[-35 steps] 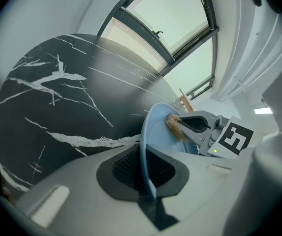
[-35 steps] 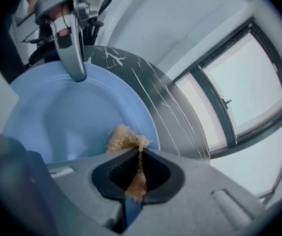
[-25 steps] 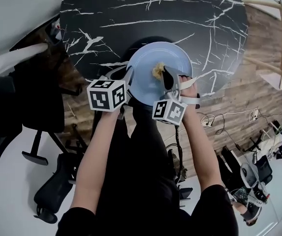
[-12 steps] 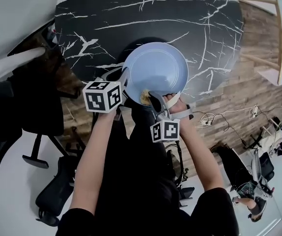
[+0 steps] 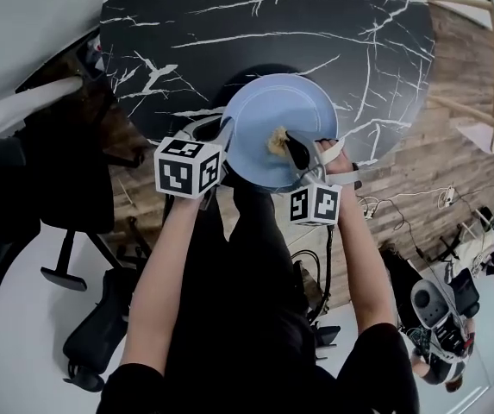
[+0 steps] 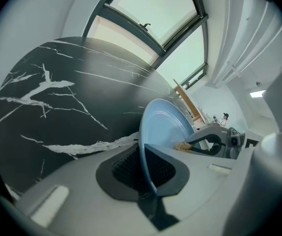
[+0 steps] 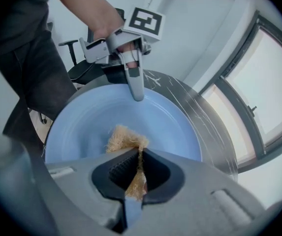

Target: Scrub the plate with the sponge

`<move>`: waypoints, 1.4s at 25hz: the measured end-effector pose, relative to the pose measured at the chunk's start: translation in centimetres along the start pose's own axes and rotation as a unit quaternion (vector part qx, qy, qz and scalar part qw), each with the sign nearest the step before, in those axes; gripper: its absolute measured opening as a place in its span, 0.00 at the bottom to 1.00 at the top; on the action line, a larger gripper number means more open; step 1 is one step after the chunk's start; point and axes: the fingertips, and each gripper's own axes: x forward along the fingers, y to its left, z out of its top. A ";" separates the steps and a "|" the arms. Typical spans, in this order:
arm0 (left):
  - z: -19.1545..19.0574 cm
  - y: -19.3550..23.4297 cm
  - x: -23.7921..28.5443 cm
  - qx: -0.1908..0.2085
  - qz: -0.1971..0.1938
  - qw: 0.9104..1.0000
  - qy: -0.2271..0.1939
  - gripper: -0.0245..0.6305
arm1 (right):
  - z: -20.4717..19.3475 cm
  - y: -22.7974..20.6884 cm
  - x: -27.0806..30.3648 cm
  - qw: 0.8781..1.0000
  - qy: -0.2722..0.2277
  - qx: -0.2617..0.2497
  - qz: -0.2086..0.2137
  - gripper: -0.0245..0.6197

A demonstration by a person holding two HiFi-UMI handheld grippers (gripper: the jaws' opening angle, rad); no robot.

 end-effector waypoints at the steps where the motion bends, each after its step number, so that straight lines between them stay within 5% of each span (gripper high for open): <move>1: 0.0 0.0 0.0 0.001 0.000 1.000 0.001 0.07 | -0.1 -0.6 0.3 1.000 0.002 0.001 -0.005 0.07; 20: -0.1 0.0 0.1 -0.005 -0.010 1.000 0.008 0.07 | -2.1 -8.6 2.9 0.990 0.058 0.034 -0.126 0.07; 26: 0.0 0.2 -0.1 -0.027 0.000 1.000 -0.013 0.07 | -3.6 -8.8 2.2 0.985 0.102 0.011 -0.135 0.07; 35: 0.2 0.2 -0.1 -0.038 0.010 0.999 -0.029 0.07 | -5.6 -3.8 -0.7 0.983 0.136 0.061 -0.106 0.07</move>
